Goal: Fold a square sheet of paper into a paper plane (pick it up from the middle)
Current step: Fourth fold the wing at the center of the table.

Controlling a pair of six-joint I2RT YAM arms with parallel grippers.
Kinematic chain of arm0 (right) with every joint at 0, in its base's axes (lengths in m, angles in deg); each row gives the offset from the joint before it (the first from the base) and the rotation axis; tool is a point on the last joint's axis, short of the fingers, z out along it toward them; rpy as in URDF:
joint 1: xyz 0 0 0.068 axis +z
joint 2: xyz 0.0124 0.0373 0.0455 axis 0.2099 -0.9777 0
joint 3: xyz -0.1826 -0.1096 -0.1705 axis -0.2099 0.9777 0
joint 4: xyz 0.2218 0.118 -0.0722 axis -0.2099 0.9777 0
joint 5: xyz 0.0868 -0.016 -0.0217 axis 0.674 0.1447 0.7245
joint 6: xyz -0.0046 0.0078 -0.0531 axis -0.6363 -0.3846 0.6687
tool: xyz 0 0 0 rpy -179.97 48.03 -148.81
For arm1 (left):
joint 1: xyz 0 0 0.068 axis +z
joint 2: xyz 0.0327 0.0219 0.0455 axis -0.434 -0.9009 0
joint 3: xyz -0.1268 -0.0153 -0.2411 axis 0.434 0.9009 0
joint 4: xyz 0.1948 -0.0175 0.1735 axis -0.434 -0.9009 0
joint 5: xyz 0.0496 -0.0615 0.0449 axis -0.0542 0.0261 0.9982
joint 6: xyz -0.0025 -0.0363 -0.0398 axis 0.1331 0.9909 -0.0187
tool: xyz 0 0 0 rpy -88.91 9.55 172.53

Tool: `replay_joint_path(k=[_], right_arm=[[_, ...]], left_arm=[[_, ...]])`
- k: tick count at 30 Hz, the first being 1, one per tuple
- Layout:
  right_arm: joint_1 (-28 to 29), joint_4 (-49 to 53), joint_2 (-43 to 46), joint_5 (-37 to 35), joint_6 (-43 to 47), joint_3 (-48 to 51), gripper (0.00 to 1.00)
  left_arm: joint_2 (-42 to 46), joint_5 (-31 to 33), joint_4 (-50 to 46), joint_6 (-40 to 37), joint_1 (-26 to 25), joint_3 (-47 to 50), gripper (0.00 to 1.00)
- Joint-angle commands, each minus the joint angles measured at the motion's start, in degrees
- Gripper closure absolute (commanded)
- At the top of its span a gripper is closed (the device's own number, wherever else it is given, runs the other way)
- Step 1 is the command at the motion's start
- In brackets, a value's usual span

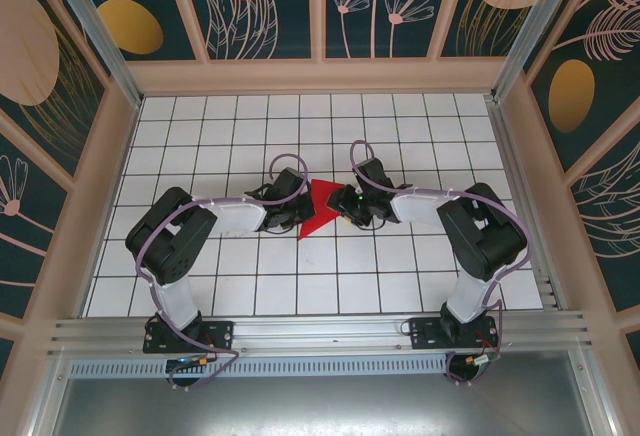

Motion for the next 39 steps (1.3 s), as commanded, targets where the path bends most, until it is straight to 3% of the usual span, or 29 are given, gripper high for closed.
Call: replay_joint_path(k=[1, 11, 20, 23, 28, 37, 39], right_arm=[[0.6, -2.3, -1.1, 2.3, 0.9, -0.9, 0.53], [0.2, -8.8, -1.6, 7.3, -1.8, 1.1, 0.59], [-0.5, -10.7, -3.8, 9.2, -2.4, 0.9, 0.77], [-1.0, -10.9, -3.8, 8.6, -2.8, 1.0, 0.91], [-1.1, -7.8, 1.1, 4.0, -2.3, 1.9, 0.99], [-1.4, 4.4, 10.3, -3.9, -0.7, -0.8, 1.0], [-1.4, 5.6, 10.7, -4.8, -2.2, -0.8, 1.0]], left_arm=[[-2.6, 0.5, -2.5, 0.8, 0.2, 2.0, 1.0], [-1.5, 0.3, -2.3, 0.9, 0.2, 2.6, 1.0], [2.8, 0.7, -3.9, -2.1, 0.3, 0.4, 0.98], [5.2, 1.6, -4.4, -3.2, 0.2, -0.1, 0.94], [12.4, 3.4, -3.5, -4.1, 0.4, 2.3, 0.82], [25.5, 3.5, 5.7, -8.3, 0.6, 9.5, 0.43], [26.3, 1.6, 9.7, -11.0, 0.5, 10.9, 0.39]])
